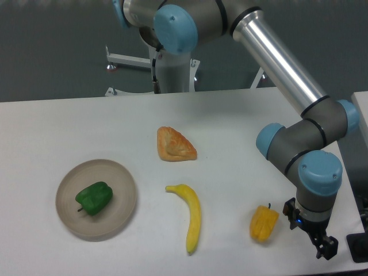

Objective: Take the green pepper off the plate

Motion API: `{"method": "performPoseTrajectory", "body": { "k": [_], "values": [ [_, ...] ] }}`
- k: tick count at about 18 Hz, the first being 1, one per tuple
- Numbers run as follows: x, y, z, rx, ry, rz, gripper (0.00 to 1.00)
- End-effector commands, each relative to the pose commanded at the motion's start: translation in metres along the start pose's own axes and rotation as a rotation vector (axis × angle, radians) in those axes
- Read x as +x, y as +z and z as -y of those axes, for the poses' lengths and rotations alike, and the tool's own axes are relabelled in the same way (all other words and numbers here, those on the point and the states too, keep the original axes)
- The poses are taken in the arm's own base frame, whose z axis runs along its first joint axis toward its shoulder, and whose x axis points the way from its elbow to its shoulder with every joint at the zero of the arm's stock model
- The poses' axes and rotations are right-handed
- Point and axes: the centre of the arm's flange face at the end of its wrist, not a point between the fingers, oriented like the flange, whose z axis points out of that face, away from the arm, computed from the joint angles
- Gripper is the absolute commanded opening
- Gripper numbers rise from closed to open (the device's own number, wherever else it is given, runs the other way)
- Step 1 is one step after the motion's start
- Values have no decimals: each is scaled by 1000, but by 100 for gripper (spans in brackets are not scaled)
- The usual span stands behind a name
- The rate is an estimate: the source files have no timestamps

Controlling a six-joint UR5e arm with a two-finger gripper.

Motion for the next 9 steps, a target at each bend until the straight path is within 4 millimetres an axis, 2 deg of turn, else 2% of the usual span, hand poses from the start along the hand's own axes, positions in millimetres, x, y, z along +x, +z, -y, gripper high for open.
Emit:
{"method": "performPoseTrajectory", "body": {
  "k": [9],
  "values": [
    [2, 2, 4, 1, -31, -5, 100]
  ]
}}
